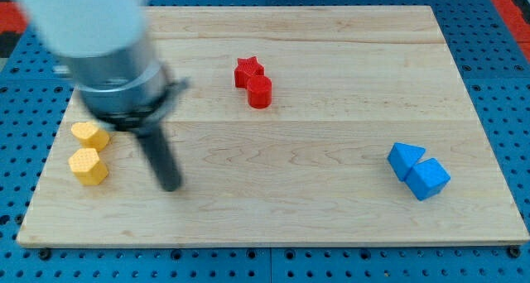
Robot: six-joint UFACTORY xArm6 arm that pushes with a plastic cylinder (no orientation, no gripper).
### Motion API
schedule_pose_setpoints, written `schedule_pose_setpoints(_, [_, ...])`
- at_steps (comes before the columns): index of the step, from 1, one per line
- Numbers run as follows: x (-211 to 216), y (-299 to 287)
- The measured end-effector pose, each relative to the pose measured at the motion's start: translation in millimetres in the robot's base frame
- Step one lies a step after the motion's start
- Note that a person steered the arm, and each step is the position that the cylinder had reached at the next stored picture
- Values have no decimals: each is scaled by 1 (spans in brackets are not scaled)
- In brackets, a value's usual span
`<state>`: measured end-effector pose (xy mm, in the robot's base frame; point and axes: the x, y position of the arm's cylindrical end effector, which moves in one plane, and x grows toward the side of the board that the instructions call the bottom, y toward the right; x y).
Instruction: Place the red circle right to the red star
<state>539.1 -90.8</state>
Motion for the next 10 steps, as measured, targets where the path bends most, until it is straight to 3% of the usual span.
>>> schedule_pose_setpoints(2, [-108,161])
schedule_pose_setpoints(3, [-131,174])
schedule_pose_setpoints(7, [-136,172])
schedule_pose_setpoints(8, [-120,172])
schedule_pose_setpoints(9, [-102,135])
schedule_pose_setpoints(10, [-102,48])
